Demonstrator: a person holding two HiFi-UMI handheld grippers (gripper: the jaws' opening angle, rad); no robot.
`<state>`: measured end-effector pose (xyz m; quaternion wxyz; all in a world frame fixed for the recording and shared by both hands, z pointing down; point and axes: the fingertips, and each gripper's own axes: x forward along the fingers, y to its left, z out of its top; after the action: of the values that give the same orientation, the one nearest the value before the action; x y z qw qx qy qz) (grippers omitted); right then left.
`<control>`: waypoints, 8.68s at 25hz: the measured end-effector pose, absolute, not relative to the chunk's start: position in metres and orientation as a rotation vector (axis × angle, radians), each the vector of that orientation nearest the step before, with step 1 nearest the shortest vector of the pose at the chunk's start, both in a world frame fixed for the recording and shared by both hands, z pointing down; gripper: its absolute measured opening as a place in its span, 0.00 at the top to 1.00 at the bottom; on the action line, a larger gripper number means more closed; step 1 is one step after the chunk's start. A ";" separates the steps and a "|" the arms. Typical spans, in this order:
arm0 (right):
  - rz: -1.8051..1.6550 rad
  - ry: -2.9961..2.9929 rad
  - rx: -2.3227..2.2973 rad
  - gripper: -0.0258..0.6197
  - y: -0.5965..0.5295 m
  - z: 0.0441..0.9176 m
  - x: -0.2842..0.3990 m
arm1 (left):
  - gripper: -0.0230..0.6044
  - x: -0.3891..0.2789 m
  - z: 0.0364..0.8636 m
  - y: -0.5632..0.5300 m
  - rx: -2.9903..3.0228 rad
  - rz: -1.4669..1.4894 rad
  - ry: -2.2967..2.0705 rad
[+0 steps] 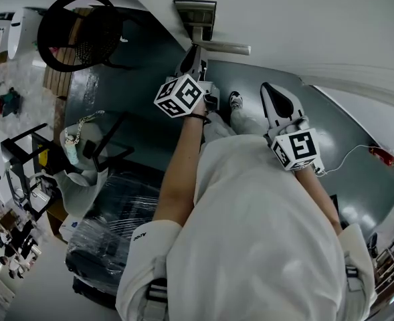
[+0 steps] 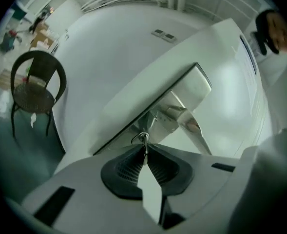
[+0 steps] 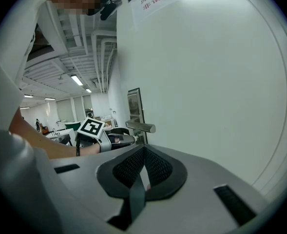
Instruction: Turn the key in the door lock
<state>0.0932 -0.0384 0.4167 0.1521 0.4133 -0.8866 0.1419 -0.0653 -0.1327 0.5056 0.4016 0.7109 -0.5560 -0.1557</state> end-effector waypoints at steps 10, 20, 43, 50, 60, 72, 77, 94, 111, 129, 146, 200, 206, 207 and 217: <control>0.410 -2.540 1.184 0.97 -0.038 0.417 0.093 | 0.92 -0.066 0.504 -0.132 1.489 -0.886 -0.988; 0.416 -2.538 1.183 0.97 -0.039 0.419 0.091 | 0.88 -0.069 0.507 -0.132 1.228 -1.180 -0.701; 0.410 -2.530 1.189 0.97 -0.036 0.422 0.094 | 0.89 -0.068 0.516 -0.129 0.860 -1.391 -0.391; 0.418 -2.542 1.174 0.97 -0.039 0.419 0.093 | 0.88 -0.055 0.497 -0.129 1.127 -1.242 -0.442; 0.418 -2.552 1.163 0.97 -0.039 0.418 0.095 | 0.89 -0.055 0.505 -0.103 1.222 -1.111 -0.547; 0.400 -2.559 1.138 0.97 -0.031 0.421 0.087 | 0.95 -0.060 0.516 -0.073 2.036 -0.092 -1.235; 0.400 -2.549 1.148 0.97 -0.030 0.424 0.089 | 0.95 -0.067 0.507 -0.087 2.374 0.626 -1.689; 0.413 -2.523 1.216 0.96 -0.032 0.423 0.099 | 0.78 -0.048 0.513 -0.115 2.584 1.354 -1.897; 0.420 -2.514 1.221 0.96 -0.034 0.425 0.101 | 0.85 -0.048 0.518 -0.132 2.435 1.226 -2.009; 0.416 -2.516 1.212 0.97 -0.037 0.423 0.104 | 0.92 -0.058 0.509 -0.131 2.076 0.360 -1.829; 0.424 -2.521 1.189 0.97 -0.039 0.427 0.101 | 0.92 -0.060 0.512 -0.132 1.825 -0.360 -1.365; 0.412 -2.535 1.128 0.96 -0.026 0.429 0.084 | 0.79 -0.062 0.519 -0.088 2.068 0.032 -1.287; 0.413 -2.536 1.139 0.97 -0.026 0.428 0.084 | 0.79 -0.074 0.504 -0.096 2.271 0.543 -1.737; 0.413 -2.537 1.141 0.96 -0.026 0.428 0.084 | 0.79 -0.071 0.502 -0.097 2.325 0.634 -1.772; 0.414 -2.524 1.180 0.96 -0.030 0.427 0.090 | 0.79 -0.048 0.509 -0.111 2.506 1.225 -1.838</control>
<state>0.0899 -0.0295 0.4269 0.1619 0.4134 -0.8843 0.1449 -0.0482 -0.1109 0.5094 -0.0992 0.7465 -0.5475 0.3648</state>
